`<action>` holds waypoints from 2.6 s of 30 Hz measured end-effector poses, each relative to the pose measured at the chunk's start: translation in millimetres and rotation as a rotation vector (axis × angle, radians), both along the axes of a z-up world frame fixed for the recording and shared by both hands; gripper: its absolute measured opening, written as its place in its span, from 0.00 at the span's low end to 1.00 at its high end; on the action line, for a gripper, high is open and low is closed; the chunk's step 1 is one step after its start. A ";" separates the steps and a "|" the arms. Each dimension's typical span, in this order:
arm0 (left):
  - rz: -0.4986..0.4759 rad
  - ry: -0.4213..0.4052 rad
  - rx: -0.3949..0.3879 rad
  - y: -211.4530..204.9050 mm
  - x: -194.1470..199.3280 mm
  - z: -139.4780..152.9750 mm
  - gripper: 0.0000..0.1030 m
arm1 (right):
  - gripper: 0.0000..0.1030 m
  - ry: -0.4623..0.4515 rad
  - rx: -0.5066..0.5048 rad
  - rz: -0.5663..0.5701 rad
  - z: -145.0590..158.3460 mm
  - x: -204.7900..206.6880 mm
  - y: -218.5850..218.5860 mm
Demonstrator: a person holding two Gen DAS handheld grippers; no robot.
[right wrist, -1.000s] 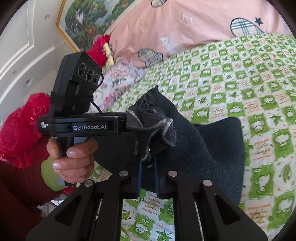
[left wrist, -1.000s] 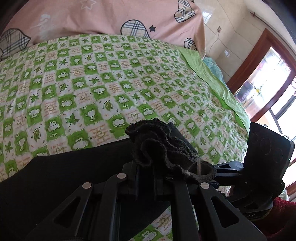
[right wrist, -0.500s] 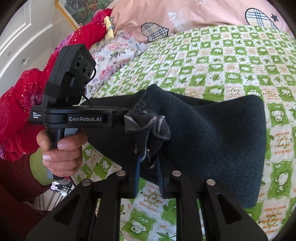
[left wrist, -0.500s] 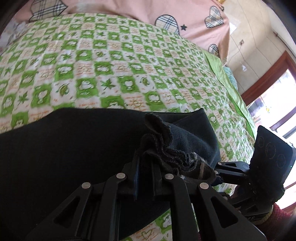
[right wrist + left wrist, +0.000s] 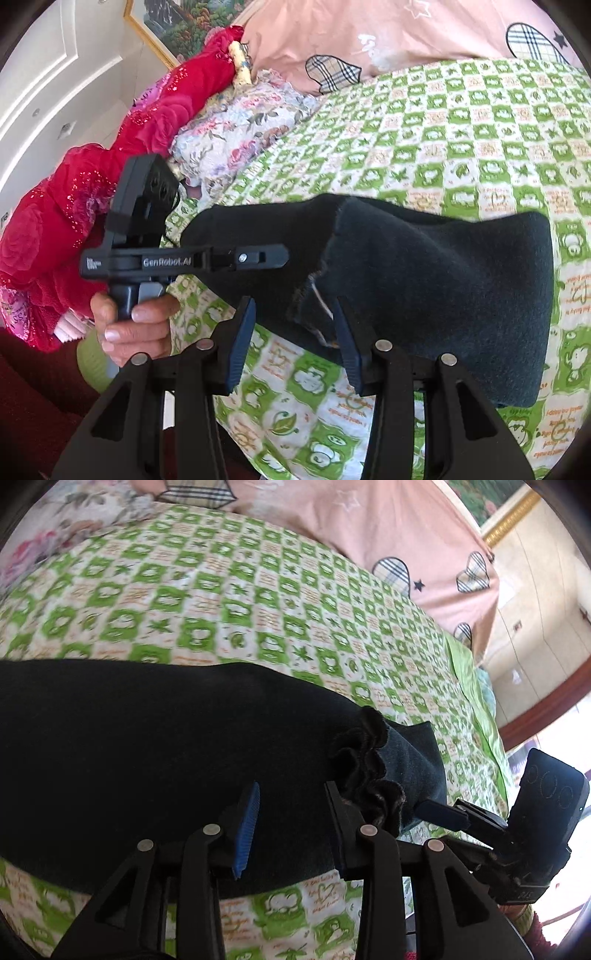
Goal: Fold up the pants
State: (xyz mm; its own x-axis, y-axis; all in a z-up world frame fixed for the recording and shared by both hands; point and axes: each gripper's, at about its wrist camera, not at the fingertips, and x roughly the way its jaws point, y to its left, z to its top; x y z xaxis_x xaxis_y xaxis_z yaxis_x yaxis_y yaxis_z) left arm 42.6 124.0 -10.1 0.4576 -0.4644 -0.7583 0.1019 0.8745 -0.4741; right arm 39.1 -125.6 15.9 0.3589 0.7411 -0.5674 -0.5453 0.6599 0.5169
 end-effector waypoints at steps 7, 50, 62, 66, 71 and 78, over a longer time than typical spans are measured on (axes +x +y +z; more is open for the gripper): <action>0.122 0.003 -0.029 34.2 -28.3 7.5 0.40 | 0.44 -0.025 -0.001 0.028 10.4 5.7 20.0; 0.663 0.151 -0.203 205.5 -74.4 -40.9 0.55 | 0.50 -0.079 -0.180 0.412 22.3 96.5 231.2; 0.710 0.144 -0.274 216.7 -68.2 -48.1 0.54 | 0.50 -0.094 -0.334 0.619 -6.2 133.0 318.4; 0.717 0.140 -0.268 219.0 -68.9 -48.9 0.46 | 0.50 -0.077 -0.371 0.679 -19.8 138.6 335.5; 0.727 0.134 -0.230 217.2 -68.9 -48.2 0.32 | 0.42 -0.057 -0.362 0.738 -30.1 133.9 347.3; 0.702 0.094 -0.181 207.0 -66.4 -31.4 0.18 | 0.19 -0.097 -0.324 0.708 -18.2 120.8 333.1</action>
State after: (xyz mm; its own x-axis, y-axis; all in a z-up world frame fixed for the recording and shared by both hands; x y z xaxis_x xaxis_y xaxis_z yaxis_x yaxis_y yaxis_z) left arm -23.8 331.0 -41.5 0.6299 -0.2070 -0.7486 -0.5028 0.6260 -0.5961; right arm 159.9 207.5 -2.3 -0.0784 0.6146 -0.7849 -0.9254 0.2480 0.2867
